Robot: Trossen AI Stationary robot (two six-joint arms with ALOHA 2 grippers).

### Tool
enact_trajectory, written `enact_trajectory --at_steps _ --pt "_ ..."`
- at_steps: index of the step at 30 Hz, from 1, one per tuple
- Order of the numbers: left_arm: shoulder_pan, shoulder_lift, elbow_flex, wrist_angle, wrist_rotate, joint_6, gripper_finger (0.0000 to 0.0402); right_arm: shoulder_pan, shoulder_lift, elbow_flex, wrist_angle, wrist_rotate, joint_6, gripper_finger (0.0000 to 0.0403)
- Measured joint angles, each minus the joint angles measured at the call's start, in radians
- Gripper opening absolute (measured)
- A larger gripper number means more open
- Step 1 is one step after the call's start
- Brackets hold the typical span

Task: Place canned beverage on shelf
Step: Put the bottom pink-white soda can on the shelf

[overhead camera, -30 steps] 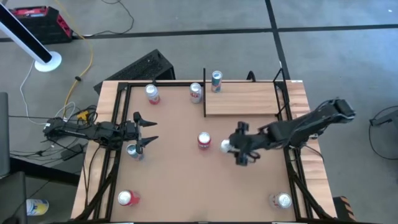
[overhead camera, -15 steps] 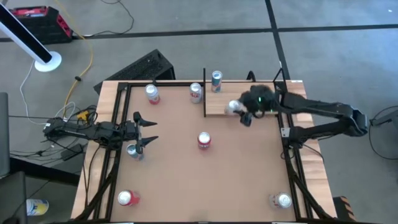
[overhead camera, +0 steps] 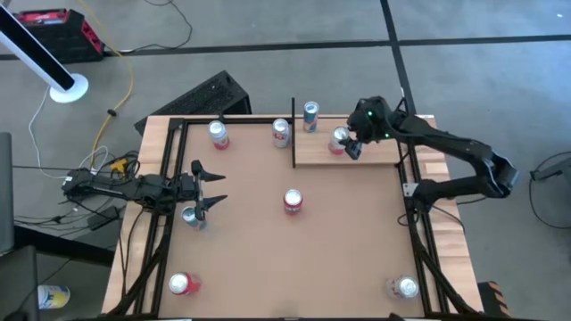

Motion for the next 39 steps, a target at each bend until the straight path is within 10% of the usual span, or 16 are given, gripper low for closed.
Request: enact_trajectory --at_steps 39 --pt "0.000 0.000 0.000 -0.001 0.000 0.003 0.0284 -0.002 0.011 0.000 0.000 0.027 -0.001 0.0327"
